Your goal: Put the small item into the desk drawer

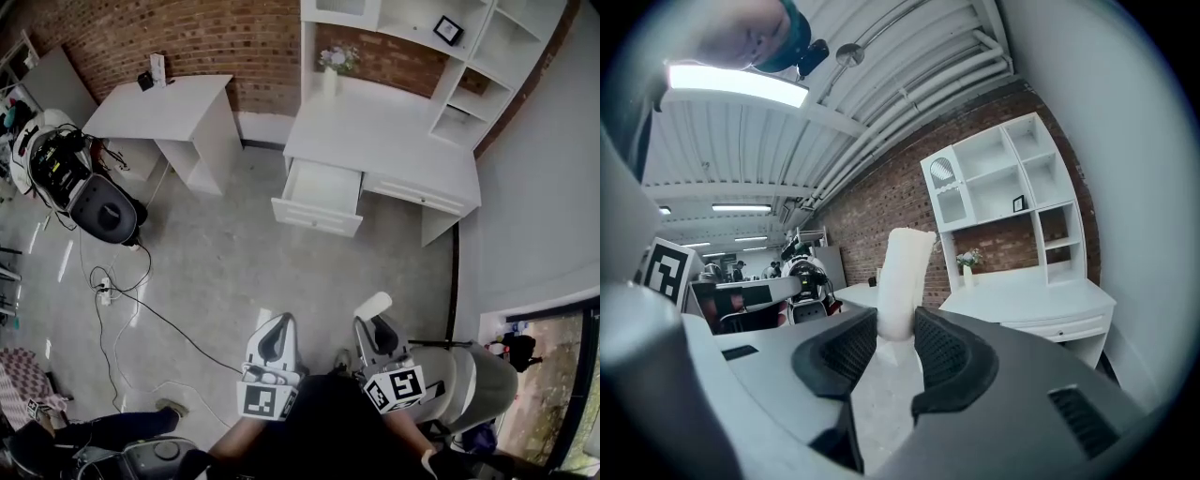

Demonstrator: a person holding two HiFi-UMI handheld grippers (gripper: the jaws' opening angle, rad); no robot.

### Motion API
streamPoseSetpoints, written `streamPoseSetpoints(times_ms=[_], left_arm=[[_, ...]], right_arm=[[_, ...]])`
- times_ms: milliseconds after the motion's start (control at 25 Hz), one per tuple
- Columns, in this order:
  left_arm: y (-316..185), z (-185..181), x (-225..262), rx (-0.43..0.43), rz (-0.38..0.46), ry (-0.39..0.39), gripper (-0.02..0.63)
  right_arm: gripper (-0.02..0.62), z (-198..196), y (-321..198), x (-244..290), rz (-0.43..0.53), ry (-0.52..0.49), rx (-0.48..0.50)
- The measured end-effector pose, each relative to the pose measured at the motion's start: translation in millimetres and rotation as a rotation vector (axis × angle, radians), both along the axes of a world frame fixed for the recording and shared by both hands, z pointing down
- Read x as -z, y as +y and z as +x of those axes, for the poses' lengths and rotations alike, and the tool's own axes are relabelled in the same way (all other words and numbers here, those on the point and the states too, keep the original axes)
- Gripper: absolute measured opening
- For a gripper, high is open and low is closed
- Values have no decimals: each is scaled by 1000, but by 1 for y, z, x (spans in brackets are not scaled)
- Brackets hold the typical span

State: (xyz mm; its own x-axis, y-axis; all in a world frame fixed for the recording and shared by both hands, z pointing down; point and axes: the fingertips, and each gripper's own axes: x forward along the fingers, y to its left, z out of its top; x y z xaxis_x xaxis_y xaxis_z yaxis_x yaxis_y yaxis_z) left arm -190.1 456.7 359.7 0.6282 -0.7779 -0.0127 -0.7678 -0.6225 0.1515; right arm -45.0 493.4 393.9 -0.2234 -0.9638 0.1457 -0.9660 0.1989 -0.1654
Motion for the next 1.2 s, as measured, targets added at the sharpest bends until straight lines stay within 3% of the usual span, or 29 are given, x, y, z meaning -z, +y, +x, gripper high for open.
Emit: streamPoseSetpoints(times_ms=[360, 560, 920, 1040, 1200], left_arm=[[-14, -53, -27, -13, -35, -8, 25], [-25, -62, -34, 4, -42, -9, 25], [-93, -26, -35, 31, -57, -17, 25], [-127, -6, -25, 42, -31, -8, 25], [-168, 29, -22, 68, -56, -12, 25]], right_arm=[[141, -39, -13, -10, -6, 23, -30], [141, -41, -19, -16, -13, 21, -29], [141, -8, -106, -22, -6, -5, 12], [141, 13, -145, -24, -6, 1, 30], [141, 47, -192, -23, -3, 3, 66]])
